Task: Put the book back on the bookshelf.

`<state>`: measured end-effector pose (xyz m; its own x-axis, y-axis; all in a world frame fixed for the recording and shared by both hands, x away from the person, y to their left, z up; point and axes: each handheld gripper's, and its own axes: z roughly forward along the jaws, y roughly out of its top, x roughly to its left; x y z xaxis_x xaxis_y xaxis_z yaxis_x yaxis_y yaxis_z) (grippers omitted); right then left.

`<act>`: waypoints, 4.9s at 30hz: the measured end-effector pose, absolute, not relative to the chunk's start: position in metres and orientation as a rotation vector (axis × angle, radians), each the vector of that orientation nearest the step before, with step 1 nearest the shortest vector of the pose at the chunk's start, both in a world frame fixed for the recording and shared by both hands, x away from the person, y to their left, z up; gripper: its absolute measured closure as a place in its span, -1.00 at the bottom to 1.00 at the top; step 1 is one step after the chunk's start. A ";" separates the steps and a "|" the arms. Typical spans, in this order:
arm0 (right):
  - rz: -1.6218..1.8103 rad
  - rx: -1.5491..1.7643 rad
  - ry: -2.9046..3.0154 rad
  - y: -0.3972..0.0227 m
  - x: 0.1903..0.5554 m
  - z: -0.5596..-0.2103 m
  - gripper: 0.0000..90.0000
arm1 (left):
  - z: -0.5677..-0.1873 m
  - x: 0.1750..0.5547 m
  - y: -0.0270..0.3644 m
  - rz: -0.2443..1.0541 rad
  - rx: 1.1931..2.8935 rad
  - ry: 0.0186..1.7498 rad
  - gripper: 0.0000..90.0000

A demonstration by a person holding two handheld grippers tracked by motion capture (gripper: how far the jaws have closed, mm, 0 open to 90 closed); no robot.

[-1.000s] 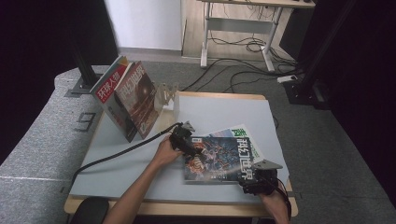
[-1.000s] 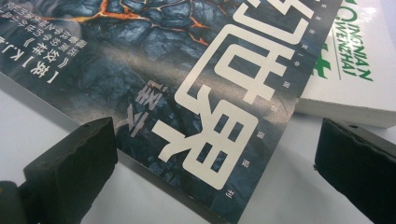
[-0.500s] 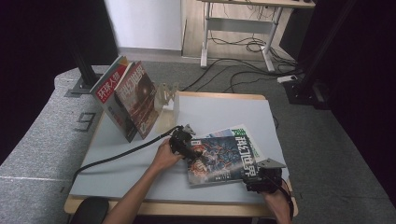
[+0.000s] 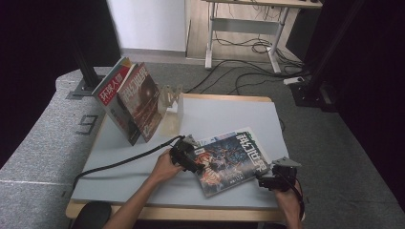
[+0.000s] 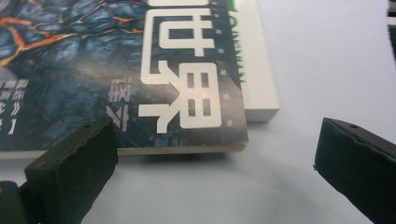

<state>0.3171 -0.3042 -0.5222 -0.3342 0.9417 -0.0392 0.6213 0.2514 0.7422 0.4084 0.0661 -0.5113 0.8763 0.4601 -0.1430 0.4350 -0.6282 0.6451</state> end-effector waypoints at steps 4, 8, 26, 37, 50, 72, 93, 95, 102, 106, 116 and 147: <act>0.883 1.447 2.023 -0.310 0.322 -0.522 -1.00 | -0.512 0.400 0.067 0.037 2.331 0.620 -0.96; 0.880 1.467 2.001 -0.315 0.327 -0.522 -1.00 | -0.513 0.392 0.068 0.019 2.325 0.591 -0.95; 0.848 1.516 1.952 -0.332 0.358 -0.519 -1.00 | -0.520 0.373 0.065 -0.061 2.317 0.500 -0.84; 0.900 1.540 1.929 -0.337 0.355 -0.516 -0.91 | -0.512 0.366 0.069 0.024 2.314 0.441 -0.75; 0.980 1.473 2.057 -0.312 0.348 -0.516 -0.93 | -0.519 0.365 0.088 0.044 2.287 0.459 -0.02; 1.035 1.526 2.060 -0.319 0.349 -0.521 -0.93 | -0.526 0.362 0.081 0.040 2.216 0.498 0.28; 1.108 1.704 2.102 -0.323 0.386 -0.526 -1.00 | -0.528 0.360 0.075 0.074 2.233 0.464 0.25; 1.101 1.705 2.107 -0.323 0.387 -0.525 -1.00 | -0.528 0.360 0.075 0.073 2.233 0.464 0.25; 1.111 1.740 2.091 -0.321 0.388 -0.524 -0.98 | -0.528 0.360 0.075 0.066 2.233 0.465 0.24; 1.120 1.764 2.116 -0.321 0.383 -0.522 -0.89 | -0.528 0.361 0.075 0.065 2.233 0.467 0.24; 1.172 1.801 2.119 -0.326 0.390 -0.520 -0.78 | -0.529 0.360 0.072 0.074 2.275 0.463 0.19; 1.089 1.723 2.096 -0.331 0.431 -0.510 -1.00 | -0.516 0.359 0.080 0.065 2.257 0.411 0.44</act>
<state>0.4314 -0.3310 -0.5103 -0.2897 0.9155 0.2791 0.7545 0.0391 0.6551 0.3588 0.0799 -0.5160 0.9453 0.3143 -0.0876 0.2716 -0.6092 0.7451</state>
